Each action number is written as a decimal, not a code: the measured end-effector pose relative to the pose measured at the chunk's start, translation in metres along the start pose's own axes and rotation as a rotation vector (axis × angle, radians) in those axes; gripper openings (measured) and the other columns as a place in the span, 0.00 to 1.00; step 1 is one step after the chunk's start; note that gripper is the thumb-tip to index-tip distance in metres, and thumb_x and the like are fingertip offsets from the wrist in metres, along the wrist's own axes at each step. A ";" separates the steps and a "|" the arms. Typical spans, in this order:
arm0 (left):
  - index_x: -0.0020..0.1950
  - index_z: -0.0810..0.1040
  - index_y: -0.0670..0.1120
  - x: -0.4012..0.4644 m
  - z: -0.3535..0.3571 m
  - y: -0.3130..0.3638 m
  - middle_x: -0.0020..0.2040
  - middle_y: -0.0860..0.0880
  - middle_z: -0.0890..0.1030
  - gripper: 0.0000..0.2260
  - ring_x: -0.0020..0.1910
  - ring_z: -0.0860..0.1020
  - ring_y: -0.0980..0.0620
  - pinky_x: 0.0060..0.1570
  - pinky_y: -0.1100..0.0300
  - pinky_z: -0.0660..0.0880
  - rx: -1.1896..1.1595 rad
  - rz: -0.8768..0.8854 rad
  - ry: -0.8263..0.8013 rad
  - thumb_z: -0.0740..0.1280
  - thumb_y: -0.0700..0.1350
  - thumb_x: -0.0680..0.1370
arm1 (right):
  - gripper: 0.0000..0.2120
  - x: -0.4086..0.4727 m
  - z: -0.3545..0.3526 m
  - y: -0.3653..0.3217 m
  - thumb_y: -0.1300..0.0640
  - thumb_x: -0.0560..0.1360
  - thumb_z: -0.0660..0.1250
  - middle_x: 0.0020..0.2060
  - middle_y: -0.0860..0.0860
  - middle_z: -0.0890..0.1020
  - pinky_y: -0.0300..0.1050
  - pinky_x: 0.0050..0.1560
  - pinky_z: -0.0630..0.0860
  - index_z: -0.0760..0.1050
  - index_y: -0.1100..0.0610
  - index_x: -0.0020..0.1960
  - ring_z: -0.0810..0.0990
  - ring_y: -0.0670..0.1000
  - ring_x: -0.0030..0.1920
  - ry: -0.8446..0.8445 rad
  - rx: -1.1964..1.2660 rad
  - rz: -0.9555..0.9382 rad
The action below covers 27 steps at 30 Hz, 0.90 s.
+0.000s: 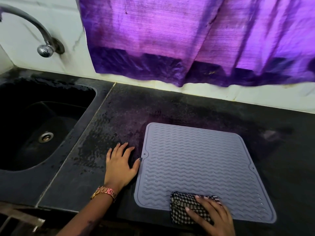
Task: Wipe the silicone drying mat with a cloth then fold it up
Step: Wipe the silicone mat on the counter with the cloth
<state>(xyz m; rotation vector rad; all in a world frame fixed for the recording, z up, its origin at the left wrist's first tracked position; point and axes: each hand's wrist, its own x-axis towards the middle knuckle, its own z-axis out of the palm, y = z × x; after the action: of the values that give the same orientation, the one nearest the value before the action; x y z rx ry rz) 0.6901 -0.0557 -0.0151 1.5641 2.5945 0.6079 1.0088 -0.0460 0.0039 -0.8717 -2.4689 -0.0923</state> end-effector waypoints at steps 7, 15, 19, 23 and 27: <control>0.67 0.73 0.52 0.000 0.000 0.000 0.72 0.49 0.68 0.34 0.74 0.59 0.48 0.74 0.49 0.47 0.005 -0.003 -0.005 0.46 0.67 0.69 | 0.20 0.022 0.015 0.031 0.58 0.76 0.53 0.55 0.51 0.81 0.48 0.52 0.66 0.78 0.43 0.58 0.72 0.51 0.54 0.046 0.028 0.092; 0.66 0.73 0.51 0.000 0.001 -0.001 0.71 0.48 0.69 0.34 0.74 0.60 0.47 0.74 0.48 0.48 0.005 0.003 -0.002 0.46 0.66 0.70 | 0.27 0.035 0.025 0.051 0.64 0.65 0.60 0.55 0.47 0.81 0.49 0.49 0.71 0.77 0.40 0.57 0.79 0.54 0.49 -0.018 0.092 0.114; 0.66 0.74 0.51 0.000 0.001 -0.001 0.71 0.47 0.69 0.34 0.73 0.61 0.47 0.73 0.48 0.49 0.003 0.004 -0.001 0.47 0.66 0.70 | 0.25 0.069 0.028 0.057 0.65 0.68 0.58 0.55 0.49 0.81 0.52 0.49 0.71 0.79 0.43 0.57 0.75 0.50 0.52 0.026 0.118 0.145; 0.66 0.74 0.51 0.000 0.001 0.000 0.71 0.47 0.69 0.34 0.73 0.61 0.47 0.73 0.48 0.49 0.012 0.009 -0.006 0.47 0.66 0.70 | 0.32 0.082 0.043 0.054 0.75 0.60 0.71 0.56 0.50 0.81 0.53 0.52 0.68 0.81 0.45 0.54 0.78 0.58 0.53 -0.103 0.127 0.214; 0.66 0.74 0.50 0.000 0.001 -0.001 0.71 0.47 0.70 0.33 0.73 0.62 0.46 0.73 0.47 0.49 0.000 0.009 0.000 0.47 0.66 0.70 | 0.33 0.086 0.044 0.063 0.76 0.58 0.72 0.55 0.48 0.82 0.55 0.50 0.71 0.81 0.43 0.52 0.79 0.56 0.51 -0.112 0.153 0.203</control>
<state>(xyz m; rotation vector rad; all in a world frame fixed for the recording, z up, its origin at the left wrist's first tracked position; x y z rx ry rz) 0.6895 -0.0561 -0.0160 1.5773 2.5887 0.6082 0.9703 0.0623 0.0019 -1.0782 -2.4348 0.2191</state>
